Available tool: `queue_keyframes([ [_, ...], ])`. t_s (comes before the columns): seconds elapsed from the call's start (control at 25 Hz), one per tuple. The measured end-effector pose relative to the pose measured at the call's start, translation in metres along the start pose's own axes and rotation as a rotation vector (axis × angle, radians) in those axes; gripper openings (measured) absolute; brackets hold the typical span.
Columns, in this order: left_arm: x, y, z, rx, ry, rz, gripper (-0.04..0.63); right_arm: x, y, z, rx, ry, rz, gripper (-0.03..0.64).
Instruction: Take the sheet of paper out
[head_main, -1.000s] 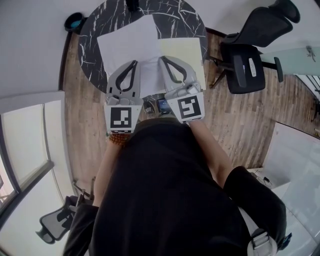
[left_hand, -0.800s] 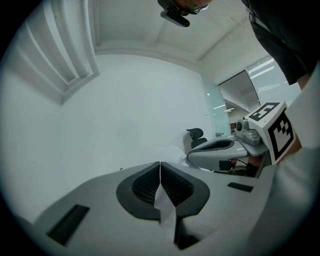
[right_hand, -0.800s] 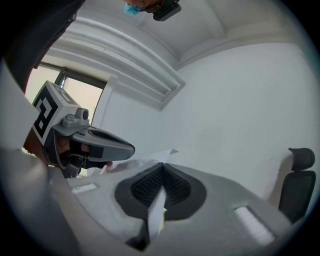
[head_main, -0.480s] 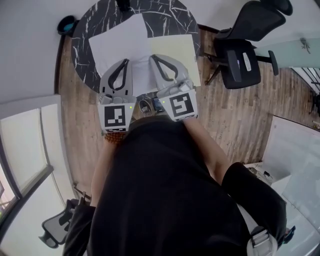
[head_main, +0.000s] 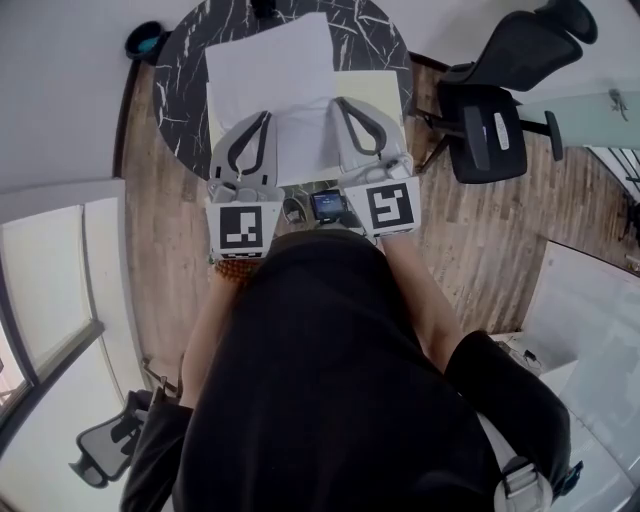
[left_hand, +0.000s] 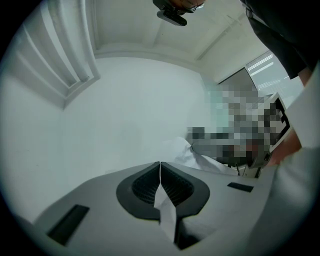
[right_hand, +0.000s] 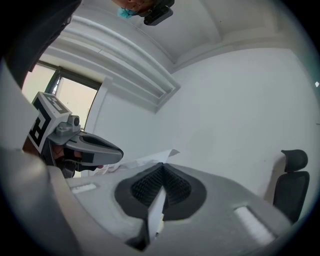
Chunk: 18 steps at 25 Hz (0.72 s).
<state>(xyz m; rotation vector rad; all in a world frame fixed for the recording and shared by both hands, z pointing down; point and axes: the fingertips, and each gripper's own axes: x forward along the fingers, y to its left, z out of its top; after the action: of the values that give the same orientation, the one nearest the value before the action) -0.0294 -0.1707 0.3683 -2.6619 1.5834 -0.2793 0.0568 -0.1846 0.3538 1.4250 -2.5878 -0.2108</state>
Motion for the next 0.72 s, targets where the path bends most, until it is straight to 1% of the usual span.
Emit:
queue_keyframes([
  [0.16,-0.0001,0.0013,0.0016,0.011,-0.006,0.002,0.000,0.0004,0.0006,0.0003,-0.002,-0.003,-0.003,-0.003],
  [0.36,-0.0005,0.0045,0.0029,-0.013,-0.012,0.012,0.000,0.0007,0.0022,-0.0004,0.006,-0.002,-0.010,-0.003],
  [0.52,-0.0012,0.0074,0.0020,-0.002,-0.007,0.015,0.000,0.0025,0.0013,-0.0001,-0.006,-0.006,-0.019,-0.003],
  [0.72,-0.0005,0.0070,-0.0006,-0.013,-0.004,0.018,0.000,0.0022,0.0007,-0.0037,-0.009,-0.001,-0.023,-0.003],
])
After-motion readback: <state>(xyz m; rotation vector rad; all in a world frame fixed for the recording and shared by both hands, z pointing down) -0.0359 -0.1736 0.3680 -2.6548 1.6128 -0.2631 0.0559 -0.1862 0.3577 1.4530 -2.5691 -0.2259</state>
